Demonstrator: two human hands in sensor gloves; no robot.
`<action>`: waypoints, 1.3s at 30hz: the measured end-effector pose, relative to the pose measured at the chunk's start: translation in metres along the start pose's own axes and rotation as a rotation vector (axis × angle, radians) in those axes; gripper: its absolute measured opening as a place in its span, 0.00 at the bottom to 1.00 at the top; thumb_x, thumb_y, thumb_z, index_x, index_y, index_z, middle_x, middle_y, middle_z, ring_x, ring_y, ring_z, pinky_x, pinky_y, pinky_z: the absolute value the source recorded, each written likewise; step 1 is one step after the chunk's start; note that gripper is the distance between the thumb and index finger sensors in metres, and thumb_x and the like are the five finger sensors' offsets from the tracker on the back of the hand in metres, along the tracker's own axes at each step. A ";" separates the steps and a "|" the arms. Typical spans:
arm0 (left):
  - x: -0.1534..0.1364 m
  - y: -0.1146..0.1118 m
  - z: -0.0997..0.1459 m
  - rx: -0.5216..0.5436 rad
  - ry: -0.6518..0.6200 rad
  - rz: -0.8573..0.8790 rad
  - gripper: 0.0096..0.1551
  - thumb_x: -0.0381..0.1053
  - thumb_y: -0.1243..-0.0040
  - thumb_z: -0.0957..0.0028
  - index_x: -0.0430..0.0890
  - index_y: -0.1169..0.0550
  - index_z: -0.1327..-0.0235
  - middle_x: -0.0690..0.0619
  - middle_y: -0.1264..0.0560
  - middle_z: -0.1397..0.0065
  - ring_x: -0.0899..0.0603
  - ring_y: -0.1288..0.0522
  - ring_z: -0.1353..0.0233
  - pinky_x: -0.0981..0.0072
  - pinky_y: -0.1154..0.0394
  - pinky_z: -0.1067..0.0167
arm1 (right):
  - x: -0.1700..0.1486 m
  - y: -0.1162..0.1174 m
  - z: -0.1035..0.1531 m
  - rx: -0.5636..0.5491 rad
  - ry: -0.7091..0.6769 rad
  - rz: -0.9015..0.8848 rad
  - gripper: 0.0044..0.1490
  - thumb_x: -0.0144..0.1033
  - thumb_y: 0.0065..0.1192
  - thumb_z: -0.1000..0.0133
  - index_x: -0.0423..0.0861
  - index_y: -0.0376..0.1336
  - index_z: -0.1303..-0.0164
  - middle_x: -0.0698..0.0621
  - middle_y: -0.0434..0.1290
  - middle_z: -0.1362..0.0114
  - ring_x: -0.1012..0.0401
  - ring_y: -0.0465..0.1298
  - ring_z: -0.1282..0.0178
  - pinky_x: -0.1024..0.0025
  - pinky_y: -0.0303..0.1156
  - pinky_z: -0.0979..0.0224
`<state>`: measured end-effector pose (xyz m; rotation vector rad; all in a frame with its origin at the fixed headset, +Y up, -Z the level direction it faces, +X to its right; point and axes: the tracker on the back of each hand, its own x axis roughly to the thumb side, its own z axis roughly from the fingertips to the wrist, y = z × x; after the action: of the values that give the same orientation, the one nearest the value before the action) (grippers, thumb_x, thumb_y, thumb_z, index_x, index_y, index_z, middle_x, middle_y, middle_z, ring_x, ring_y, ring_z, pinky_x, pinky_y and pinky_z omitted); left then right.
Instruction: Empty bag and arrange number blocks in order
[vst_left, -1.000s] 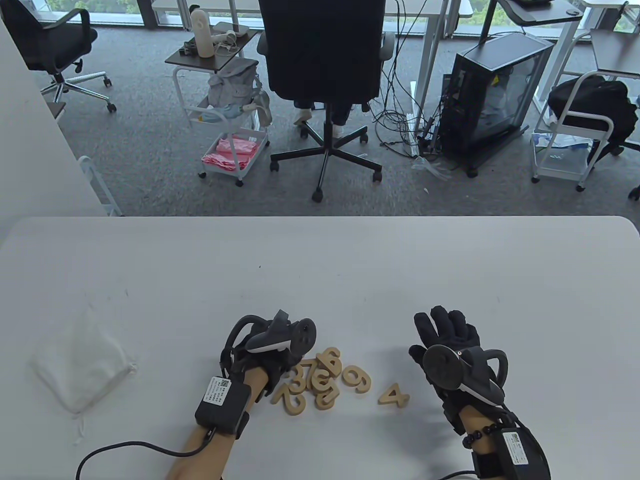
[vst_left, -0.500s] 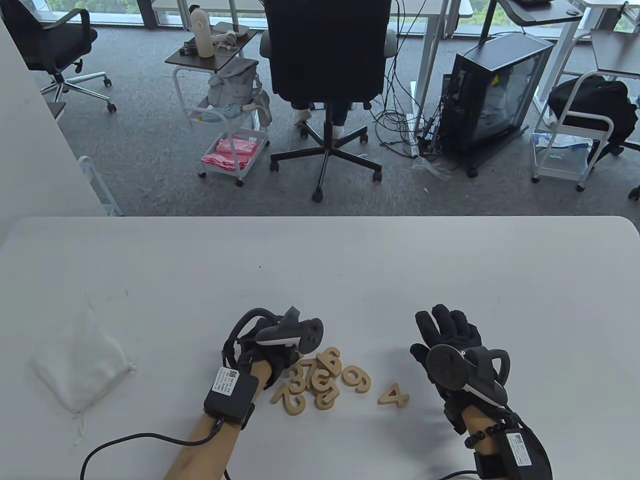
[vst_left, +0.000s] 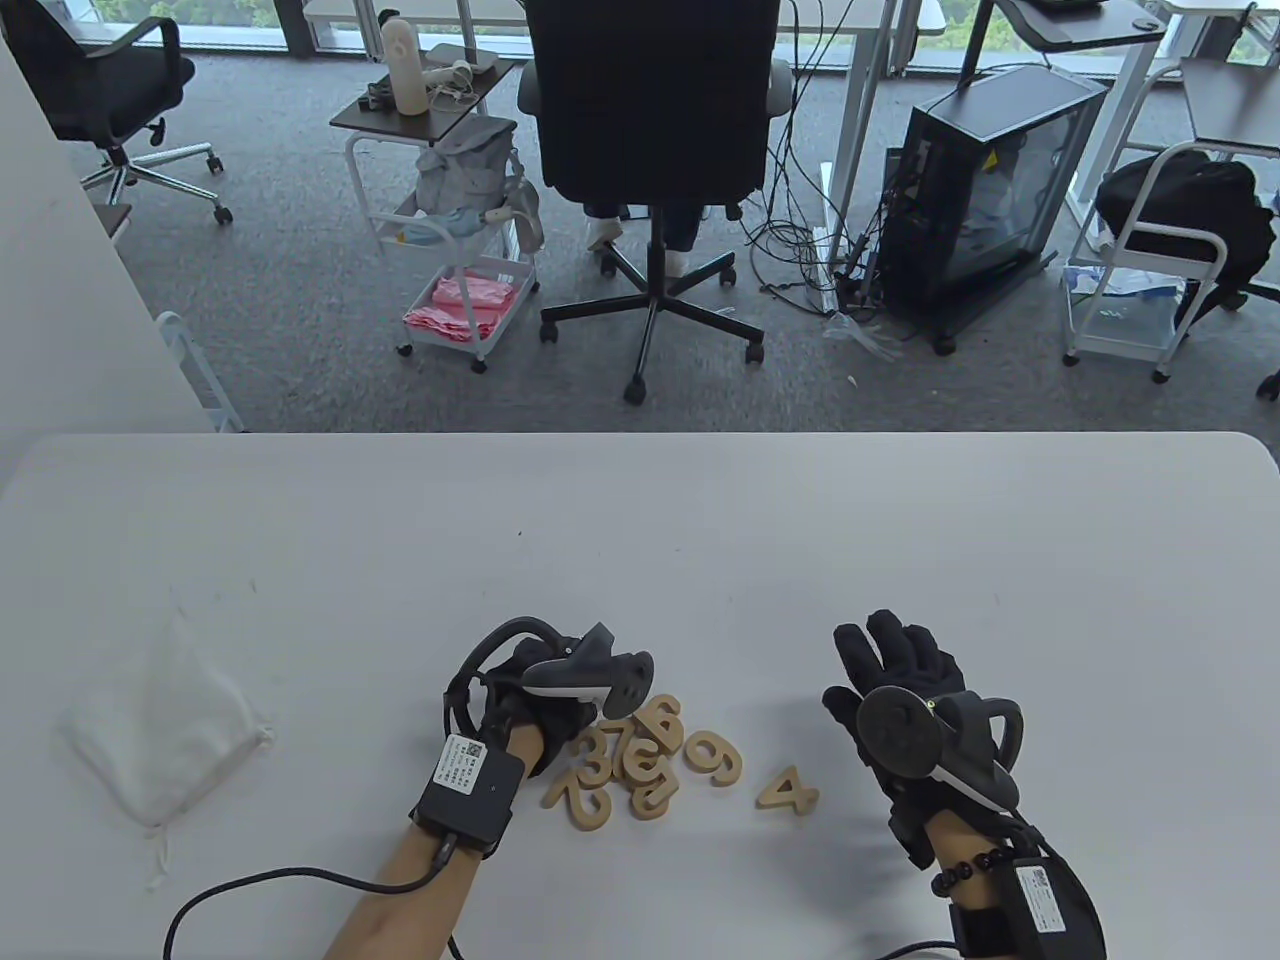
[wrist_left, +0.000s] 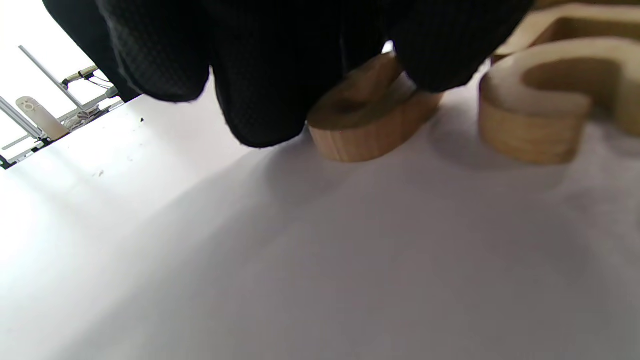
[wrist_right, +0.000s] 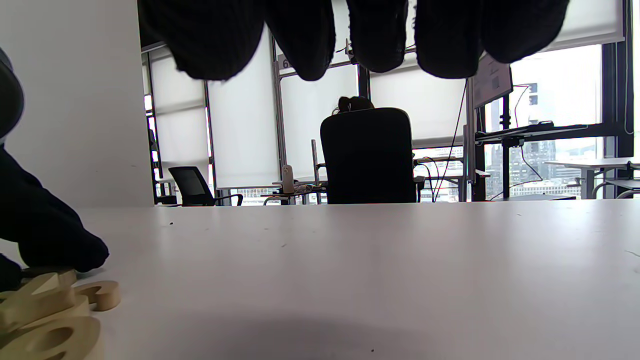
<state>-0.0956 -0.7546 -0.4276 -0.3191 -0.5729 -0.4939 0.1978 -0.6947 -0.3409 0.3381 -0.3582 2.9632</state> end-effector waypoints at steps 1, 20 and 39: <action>0.000 0.000 0.000 0.003 -0.003 -0.004 0.37 0.57 0.40 0.46 0.47 0.31 0.23 0.44 0.25 0.27 0.42 0.14 0.34 0.41 0.23 0.32 | 0.000 0.000 0.000 0.000 0.000 -0.001 0.40 0.47 0.60 0.42 0.42 0.59 0.20 0.32 0.57 0.16 0.29 0.63 0.23 0.30 0.62 0.25; -0.006 -0.011 0.000 0.157 -0.012 0.010 0.40 0.61 0.40 0.52 0.41 0.25 0.30 0.42 0.20 0.35 0.45 0.11 0.45 0.45 0.18 0.34 | -0.005 -0.003 0.002 -0.016 0.015 -0.055 0.40 0.47 0.60 0.42 0.42 0.60 0.21 0.32 0.58 0.17 0.29 0.64 0.23 0.31 0.63 0.25; -0.088 -0.012 -0.028 -0.019 0.631 0.471 0.40 0.60 0.40 0.48 0.36 0.25 0.29 0.34 0.19 0.41 0.41 0.11 0.51 0.42 0.16 0.44 | -0.007 -0.011 0.007 -0.048 0.021 -0.096 0.40 0.46 0.60 0.42 0.41 0.60 0.22 0.31 0.58 0.17 0.30 0.65 0.24 0.32 0.64 0.25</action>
<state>-0.1537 -0.7457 -0.4996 -0.2854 0.1253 -0.1233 0.2079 -0.6865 -0.3339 0.3088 -0.3981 2.8566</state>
